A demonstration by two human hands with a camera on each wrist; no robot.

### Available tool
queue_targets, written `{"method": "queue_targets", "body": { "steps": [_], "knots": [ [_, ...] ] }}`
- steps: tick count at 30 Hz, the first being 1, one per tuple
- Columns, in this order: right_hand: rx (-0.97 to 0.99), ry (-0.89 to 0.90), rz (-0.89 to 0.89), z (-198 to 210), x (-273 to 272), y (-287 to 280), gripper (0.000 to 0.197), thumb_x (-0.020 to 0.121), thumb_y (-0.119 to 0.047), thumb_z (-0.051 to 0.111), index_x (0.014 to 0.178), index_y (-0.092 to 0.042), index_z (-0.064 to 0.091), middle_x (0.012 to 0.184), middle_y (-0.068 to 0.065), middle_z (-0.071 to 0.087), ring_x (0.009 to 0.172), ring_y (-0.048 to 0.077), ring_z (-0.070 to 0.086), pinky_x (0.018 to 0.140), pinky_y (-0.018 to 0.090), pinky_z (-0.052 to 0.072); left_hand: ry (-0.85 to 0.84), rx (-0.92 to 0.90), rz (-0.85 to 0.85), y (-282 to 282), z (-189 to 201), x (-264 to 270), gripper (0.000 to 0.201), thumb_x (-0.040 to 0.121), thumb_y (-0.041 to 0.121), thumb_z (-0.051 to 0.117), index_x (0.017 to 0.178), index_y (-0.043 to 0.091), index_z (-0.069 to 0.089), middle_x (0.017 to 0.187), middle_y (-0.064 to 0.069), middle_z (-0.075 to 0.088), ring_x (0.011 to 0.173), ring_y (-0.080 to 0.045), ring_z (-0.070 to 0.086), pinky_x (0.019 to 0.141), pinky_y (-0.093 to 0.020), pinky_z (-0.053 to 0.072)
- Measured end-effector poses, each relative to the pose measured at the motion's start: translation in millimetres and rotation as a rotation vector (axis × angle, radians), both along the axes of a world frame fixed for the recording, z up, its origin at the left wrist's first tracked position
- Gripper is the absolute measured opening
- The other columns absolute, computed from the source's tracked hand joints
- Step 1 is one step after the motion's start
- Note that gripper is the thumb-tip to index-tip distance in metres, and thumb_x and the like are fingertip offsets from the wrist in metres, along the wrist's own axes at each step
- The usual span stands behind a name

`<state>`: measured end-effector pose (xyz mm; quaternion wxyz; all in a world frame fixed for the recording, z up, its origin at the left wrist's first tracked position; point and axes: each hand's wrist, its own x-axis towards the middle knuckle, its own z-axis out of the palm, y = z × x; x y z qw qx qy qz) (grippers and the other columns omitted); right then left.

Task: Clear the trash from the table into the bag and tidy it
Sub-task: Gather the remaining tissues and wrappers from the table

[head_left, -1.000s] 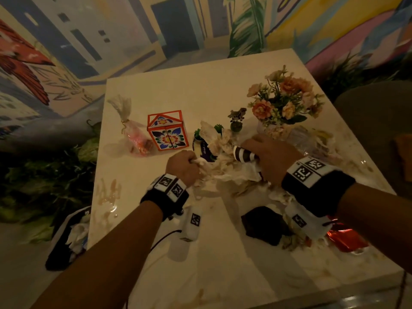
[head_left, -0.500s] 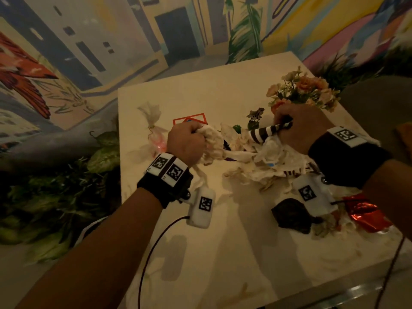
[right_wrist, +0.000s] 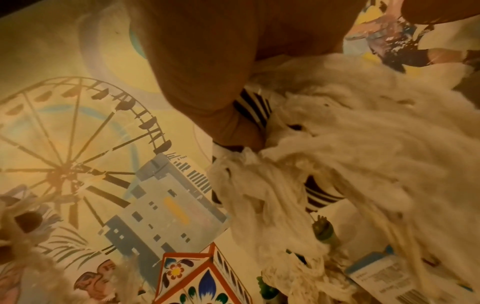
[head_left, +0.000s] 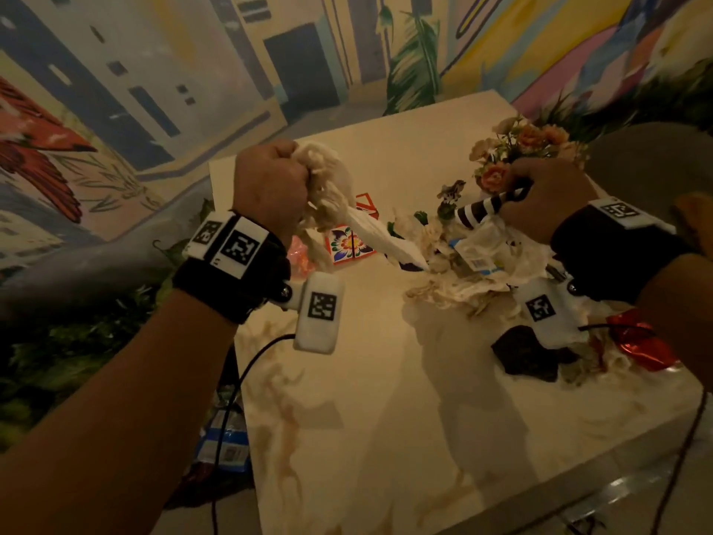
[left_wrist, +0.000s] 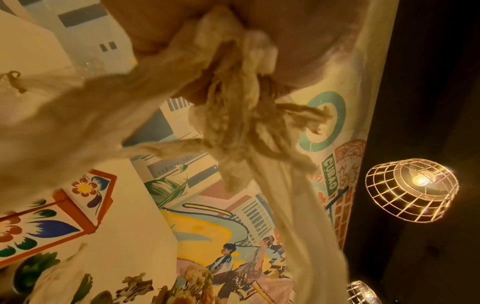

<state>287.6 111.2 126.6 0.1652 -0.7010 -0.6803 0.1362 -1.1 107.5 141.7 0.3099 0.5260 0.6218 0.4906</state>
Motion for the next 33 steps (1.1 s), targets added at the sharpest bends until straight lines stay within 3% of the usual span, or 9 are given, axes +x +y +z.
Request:
{"method": "queue_targets", "body": {
  "steps": [6, 10, 17, 20, 23, 25, 27, 30, 33],
  "knots": [
    [0.135, 0.068, 0.117, 10.1, -14.8, 7.4, 0.008, 0.075, -0.006, 0.065, 0.081, -0.009, 0.06, 0.08, 0.008, 0.055, 0.075, 0.025, 0.049, 0.066, 0.029, 0.037, 0.043, 0.007, 0.043, -6.1, -3.6, -5.4, 0.025, 0.052, 0.009, 0.043, 0.066, -0.009, 0.055, 0.061, -0.021, 0.048, 0.059, -0.027, 0.042, 0.056, -0.055, 0.045],
    [0.161, 0.037, 0.205, 16.5, -27.7, 16.0, 0.015, 0.074, -0.008, 0.067, 0.087, -0.008, 0.06, 0.079, 0.004, 0.052, 0.074, 0.024, 0.049, 0.064, 0.029, 0.036, 0.091, -0.007, 0.059, -16.7, -7.2, -12.3, 0.007, 0.055, 0.01, 0.043, 0.049, 0.009, 0.045, 0.054, -0.01, 0.039, 0.057, -0.025, 0.036, 0.052, -0.05, 0.039],
    [0.1, 0.105, 0.273, 15.6, -57.2, 20.0, 0.017, 0.077, -0.011, 0.064, 0.09, -0.014, 0.053, 0.086, 0.006, 0.053, 0.078, 0.024, 0.046, 0.067, 0.027, 0.032, 0.12, -0.06, 0.119, -42.1, -5.1, -30.1, 0.006, 0.056, 0.012, 0.041, 0.052, 0.015, 0.045, 0.055, -0.009, 0.043, 0.056, -0.021, 0.04, 0.05, -0.038, 0.035],
    [0.124, 0.124, 0.299, 24.4, -75.0, 17.5, 0.016, 0.078, -0.009, 0.063, 0.09, -0.012, 0.052, 0.086, 0.005, 0.049, 0.078, 0.021, 0.043, 0.067, 0.026, 0.028, 0.12, -0.114, 0.209, -46.8, -5.0, -46.8, 0.019, 0.069, 0.01, 0.042, 0.054, 0.022, 0.044, 0.055, 0.002, 0.043, 0.05, -0.007, 0.04, 0.058, -0.034, 0.038],
    [0.145, 0.153, 0.335, 36.4, -94.7, 16.5, 0.018, 0.078, -0.009, 0.063, 0.095, -0.011, 0.056, 0.089, 0.004, 0.049, 0.082, 0.019, 0.043, 0.071, 0.026, 0.029, 0.063, -0.197, 0.343, -47.7, -7.4, -69.9, 0.026, 0.081, 0.01, 0.046, 0.06, 0.026, 0.048, 0.065, 0.007, 0.049, 0.067, -0.016, 0.05, 0.073, -0.036, 0.046],
    [0.147, 0.171, 0.347, 43.6, -107.2, 15.6, 0.021, 0.078, -0.01, 0.063, 0.098, -0.011, 0.058, 0.09, 0.004, 0.05, 0.083, 0.019, 0.045, 0.072, 0.025, 0.032, 0.046, -0.154, 0.365, -52.6, -7.7, -84.9, 0.028, 0.084, 0.009, 0.048, 0.062, 0.027, 0.048, 0.066, 0.008, 0.05, 0.063, -0.011, 0.052, 0.066, -0.025, 0.047],
    [0.136, 0.191, 0.377, 47.2, -126.3, 13.5, 0.02, 0.077, -0.009, 0.063, 0.096, -0.013, 0.057, 0.089, 0.004, 0.052, 0.081, 0.019, 0.047, 0.071, 0.024, 0.033, 0.054, -0.053, 0.322, -62.6, -8.9, -107.2, 0.028, 0.084, 0.004, 0.048, 0.065, 0.022, 0.06, 0.066, 0.001, 0.058, 0.057, -0.006, 0.058, 0.058, -0.016, 0.041],
    [0.123, 0.224, 0.423, 46.8, -160.2, 7.5, 0.019, 0.076, -0.009, 0.064, 0.094, -0.011, 0.057, 0.089, 0.005, 0.052, 0.081, 0.02, 0.049, 0.07, 0.026, 0.036, 0.165, -0.191, 0.255, -78.3, -14.5, -140.5, 0.031, 0.085, 0.012, 0.047, 0.089, -0.01, 0.068, 0.092, -0.024, 0.066, 0.091, -0.037, 0.063, 0.077, -0.036, 0.045],
    [0.114, 0.236, 0.453, 37.9, -200.7, -0.2, 0.021, 0.076, -0.009, 0.064, 0.096, -0.009, 0.059, 0.091, 0.003, 0.051, 0.084, 0.018, 0.049, 0.073, 0.025, 0.036, 0.181, -0.284, 0.374, -91.1, -23.5, -170.7, 0.029, 0.089, 0.008, 0.049, 0.102, -0.013, 0.064, 0.1, -0.024, 0.064, 0.103, -0.042, 0.057, 0.08, -0.038, 0.044]
  ]
}}
